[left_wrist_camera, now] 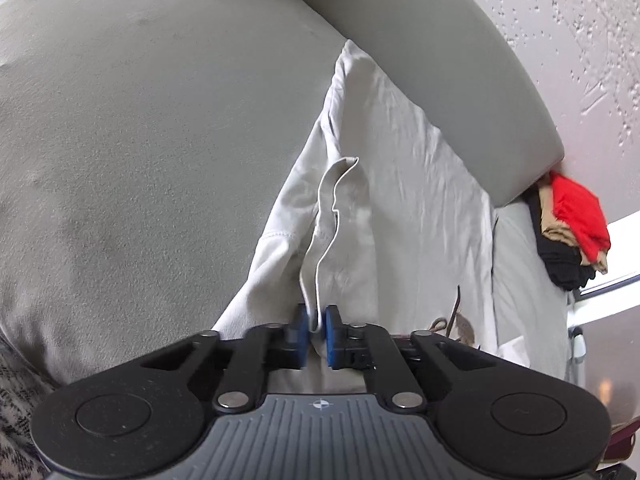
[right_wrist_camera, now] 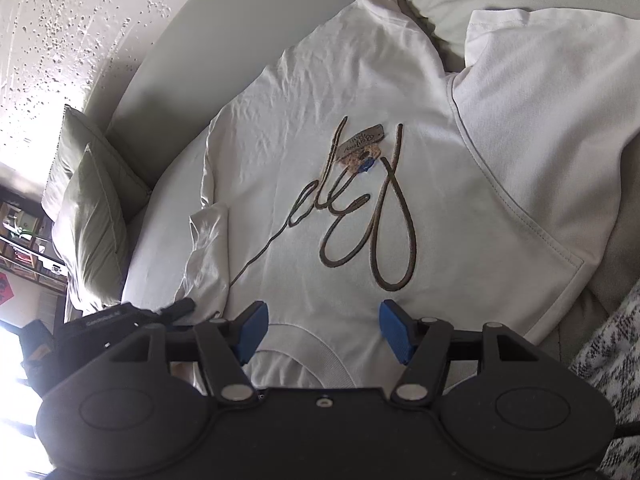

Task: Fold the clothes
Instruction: 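Fold the held side edge toward the shirt's middle with the left gripper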

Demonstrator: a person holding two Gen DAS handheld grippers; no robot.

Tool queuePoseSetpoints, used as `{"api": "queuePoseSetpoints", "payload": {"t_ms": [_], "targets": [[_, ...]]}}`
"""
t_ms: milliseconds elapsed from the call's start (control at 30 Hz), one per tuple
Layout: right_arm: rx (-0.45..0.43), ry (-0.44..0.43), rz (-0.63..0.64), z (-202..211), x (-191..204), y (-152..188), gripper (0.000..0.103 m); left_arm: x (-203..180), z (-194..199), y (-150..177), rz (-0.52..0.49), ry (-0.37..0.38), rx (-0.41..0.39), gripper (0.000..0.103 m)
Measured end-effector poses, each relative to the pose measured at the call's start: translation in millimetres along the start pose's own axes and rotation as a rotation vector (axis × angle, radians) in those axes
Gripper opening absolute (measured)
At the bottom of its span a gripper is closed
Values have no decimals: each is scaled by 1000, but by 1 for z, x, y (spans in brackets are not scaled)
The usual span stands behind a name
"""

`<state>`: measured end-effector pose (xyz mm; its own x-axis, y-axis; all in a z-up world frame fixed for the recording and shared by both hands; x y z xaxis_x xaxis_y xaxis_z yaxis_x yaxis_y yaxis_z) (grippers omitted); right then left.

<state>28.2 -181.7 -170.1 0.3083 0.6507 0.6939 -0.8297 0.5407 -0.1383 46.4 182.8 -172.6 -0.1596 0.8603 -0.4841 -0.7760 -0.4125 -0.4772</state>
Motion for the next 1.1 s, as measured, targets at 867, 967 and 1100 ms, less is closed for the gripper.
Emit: {"api": "queuePoseSetpoints", "payload": {"t_ms": [867, 967, 1100], "targets": [[-13, 107, 69, 0, 20, 8, 68, 96, 39, -73, -456, -729, 48, 3], [-17, 97, 54, 9, 14, 8, 68, 97, 52, -77, -461, -752, 12, 6], [-37, 77, 57, 24, 8, 6, 68, 88, 81, -72, -398, -574, -59, 9]]}}
Point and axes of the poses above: each gripper's, at about its wrist camera, not at the fingertips, and z roughly against the way its jaws point, x to its left, y to its underside, the point moved 2 cm from there along -z, roughly the way its jaws point, and after that the axes turned 15 degrees about -z, right-handed, at the moved point
